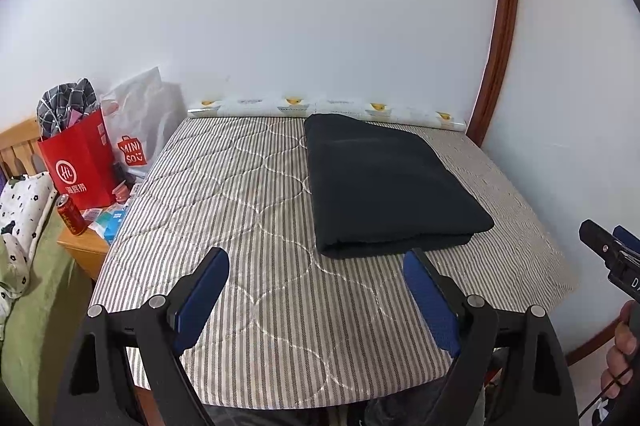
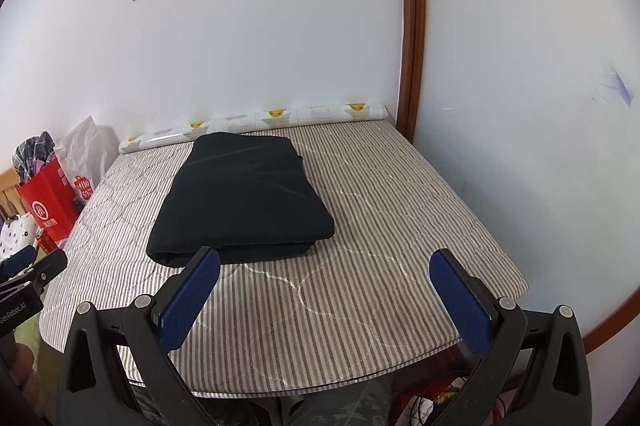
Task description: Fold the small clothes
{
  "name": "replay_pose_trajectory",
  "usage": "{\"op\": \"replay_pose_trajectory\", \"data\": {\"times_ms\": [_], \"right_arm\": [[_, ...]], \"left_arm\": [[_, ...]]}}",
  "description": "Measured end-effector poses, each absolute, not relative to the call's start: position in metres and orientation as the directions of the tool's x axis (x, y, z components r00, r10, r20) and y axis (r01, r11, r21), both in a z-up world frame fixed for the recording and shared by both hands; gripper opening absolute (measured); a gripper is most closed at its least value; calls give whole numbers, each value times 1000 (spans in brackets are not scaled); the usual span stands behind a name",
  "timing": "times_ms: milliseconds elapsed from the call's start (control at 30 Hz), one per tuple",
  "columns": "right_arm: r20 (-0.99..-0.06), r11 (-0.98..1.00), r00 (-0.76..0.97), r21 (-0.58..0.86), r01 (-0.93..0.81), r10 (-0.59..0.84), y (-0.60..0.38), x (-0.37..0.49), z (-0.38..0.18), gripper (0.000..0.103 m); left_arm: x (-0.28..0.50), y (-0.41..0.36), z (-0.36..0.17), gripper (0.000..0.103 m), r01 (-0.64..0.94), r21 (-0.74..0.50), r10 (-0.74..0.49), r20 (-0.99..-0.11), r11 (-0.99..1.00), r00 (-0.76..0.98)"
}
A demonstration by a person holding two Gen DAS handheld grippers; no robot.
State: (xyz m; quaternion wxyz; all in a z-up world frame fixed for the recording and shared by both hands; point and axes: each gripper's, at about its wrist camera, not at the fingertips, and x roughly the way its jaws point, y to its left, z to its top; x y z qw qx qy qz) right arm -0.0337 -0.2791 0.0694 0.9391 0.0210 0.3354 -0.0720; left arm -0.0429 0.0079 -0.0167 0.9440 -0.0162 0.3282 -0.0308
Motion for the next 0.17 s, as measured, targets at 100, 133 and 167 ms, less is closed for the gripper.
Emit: {"op": "replay_pose_trajectory", "data": {"times_ms": [100,133,167], "right_arm": [[-629,989,768,-12,147,-122,-278,-34,69,103],[-629,989,768,-13,146,-121,-278,-34,69,103],[-631,989,767,-14,145,-122,-277,-33,69,103]], "left_arm": [[-39,8,-17,88,45,-55,-69,-617,997,784],[-37,8,-17,89,40,-55,-66,-618,998,784],[-35,7,-18,90,39,-52,-62,-618,998,783]]}}
